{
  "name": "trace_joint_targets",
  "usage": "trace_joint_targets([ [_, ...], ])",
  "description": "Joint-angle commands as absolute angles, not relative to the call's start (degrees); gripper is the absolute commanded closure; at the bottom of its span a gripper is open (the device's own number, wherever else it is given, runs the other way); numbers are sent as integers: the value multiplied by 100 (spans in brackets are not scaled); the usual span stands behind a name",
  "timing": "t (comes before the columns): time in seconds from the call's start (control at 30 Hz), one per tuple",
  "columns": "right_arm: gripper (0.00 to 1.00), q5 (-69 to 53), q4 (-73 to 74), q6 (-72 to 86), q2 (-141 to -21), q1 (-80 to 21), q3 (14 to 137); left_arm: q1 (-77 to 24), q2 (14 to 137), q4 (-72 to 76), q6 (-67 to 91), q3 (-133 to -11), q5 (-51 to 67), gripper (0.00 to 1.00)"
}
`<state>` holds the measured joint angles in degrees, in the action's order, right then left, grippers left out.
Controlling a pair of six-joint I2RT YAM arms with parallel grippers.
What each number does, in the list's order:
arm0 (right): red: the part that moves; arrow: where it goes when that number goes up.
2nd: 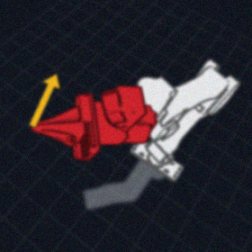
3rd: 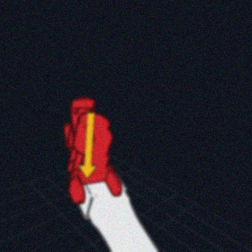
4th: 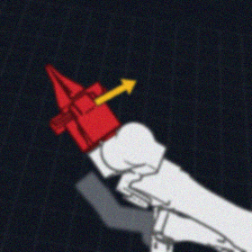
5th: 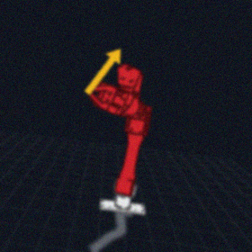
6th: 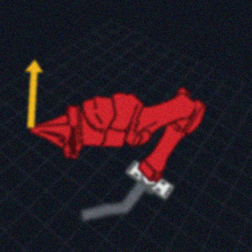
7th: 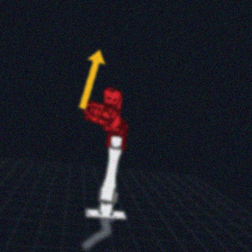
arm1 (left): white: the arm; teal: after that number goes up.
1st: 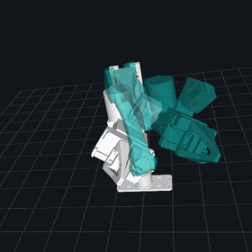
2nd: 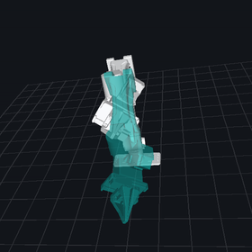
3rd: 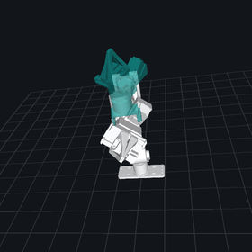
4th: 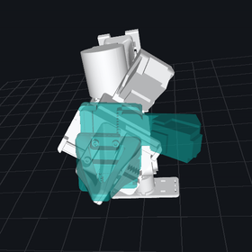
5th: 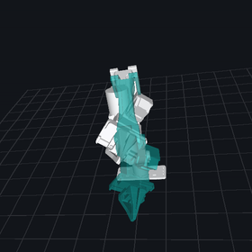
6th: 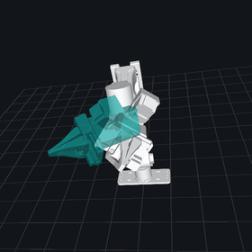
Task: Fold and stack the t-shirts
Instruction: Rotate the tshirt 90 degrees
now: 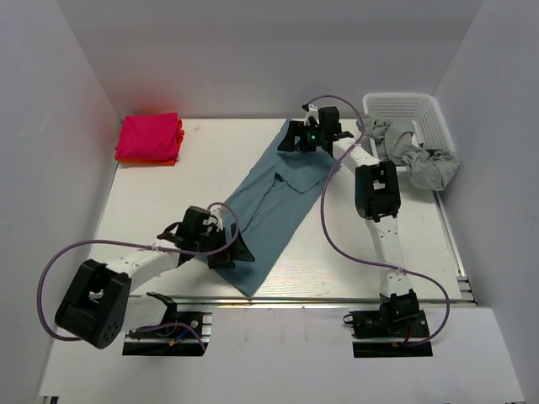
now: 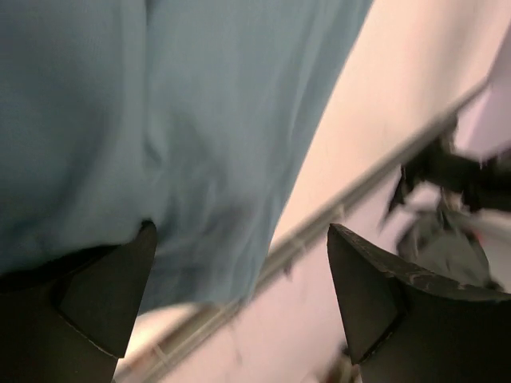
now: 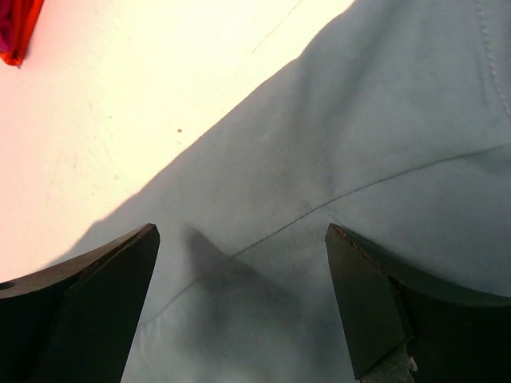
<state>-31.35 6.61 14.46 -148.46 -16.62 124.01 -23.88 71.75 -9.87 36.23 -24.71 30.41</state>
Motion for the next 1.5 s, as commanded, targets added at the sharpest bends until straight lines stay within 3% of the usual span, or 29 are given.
trace_joint_targets([
  [0.0, 9, -3402, 325, 1758, -14898, -1696, 12472, -2820, 7034, -3356, 3823, -1820, 3348, 0],
  [0.27, 9, -2831, 826, 1399, -14406, -1766, 12350, -3164, 5530, -3190, 3211, -2802, 4658, 0],
  [0.47, 9, -2051, 1115, 951, -13309, -1942, 11663, -3164, 5940, -3700, 2233, -4322, 2939, 0],
  [0.6, 9, -1207, 1994, 1045, -12824, -2126, 11558, -3164, 6152, -3288, 2302, -4526, 2155, 0],
  [0.87, 9, 269, 2661, 2099, -11435, -2988, 9423, -3023, 5836, -3058, 2724, -4526, 196, 0],
  [1.1, 9, 414, 2497, 2558, -11118, -3612, 8299, -3023, 5836, -3120, 3111, -4079, -53, 0],
  [1.47, 9, 246, 2742, 2487, -12199, -2805, 8770, -3023, 6012, -3051, 3164, -4131, -229, 0],
])
